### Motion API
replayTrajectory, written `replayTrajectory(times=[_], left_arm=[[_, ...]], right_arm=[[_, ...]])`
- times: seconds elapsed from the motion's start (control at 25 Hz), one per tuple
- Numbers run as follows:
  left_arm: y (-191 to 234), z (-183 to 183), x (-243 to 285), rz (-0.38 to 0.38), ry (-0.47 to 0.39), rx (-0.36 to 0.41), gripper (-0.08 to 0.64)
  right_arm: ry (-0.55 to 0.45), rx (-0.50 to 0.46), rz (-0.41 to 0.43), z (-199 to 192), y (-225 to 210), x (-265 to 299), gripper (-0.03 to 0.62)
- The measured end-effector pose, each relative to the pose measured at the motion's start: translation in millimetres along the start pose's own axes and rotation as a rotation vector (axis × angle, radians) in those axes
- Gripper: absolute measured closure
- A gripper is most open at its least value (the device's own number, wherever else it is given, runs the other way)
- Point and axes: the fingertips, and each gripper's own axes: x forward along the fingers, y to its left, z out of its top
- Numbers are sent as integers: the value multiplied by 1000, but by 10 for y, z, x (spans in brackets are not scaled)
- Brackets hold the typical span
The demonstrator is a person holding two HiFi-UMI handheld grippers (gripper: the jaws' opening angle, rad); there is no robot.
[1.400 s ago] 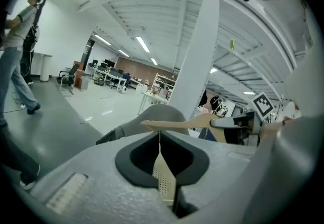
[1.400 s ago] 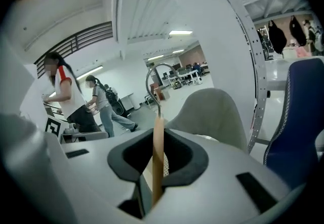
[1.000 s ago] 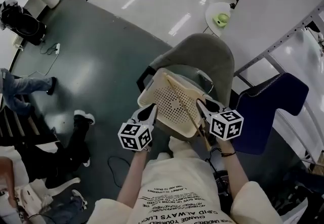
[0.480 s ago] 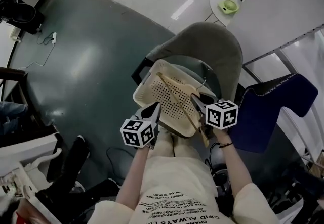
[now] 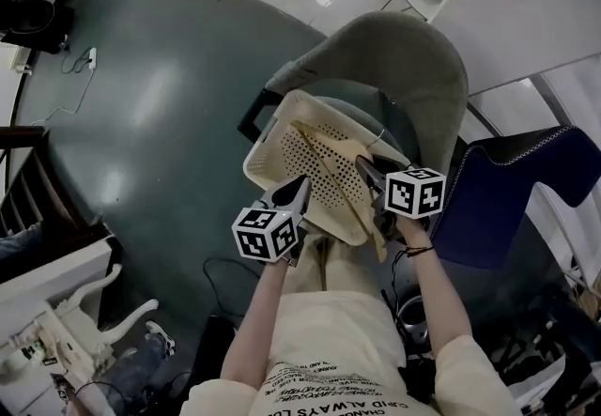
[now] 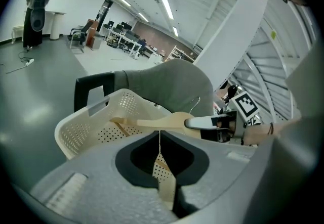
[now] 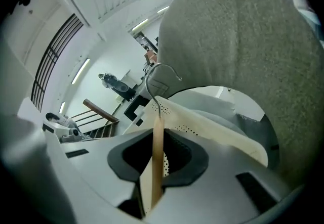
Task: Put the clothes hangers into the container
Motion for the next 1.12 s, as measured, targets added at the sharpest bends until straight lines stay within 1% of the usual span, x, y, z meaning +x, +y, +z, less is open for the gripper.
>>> replayTrajectory(times=[0.4,0.72,0.84,1.12], left_arm=[[6,-95,188,-20,42,-10,535],[39,-98,337,-42,58,24,534],[64,-131,396,-49,68,31,534],[42,-199,513,-67,85,42,535]], right_arm=[[-5,88,9,-47,-118,149,537],[-55,189,-5,-77,-327,145,534],[-61,202,-29,-106,-407,159,529],[-64,229,-137,-127,-596,174,509]])
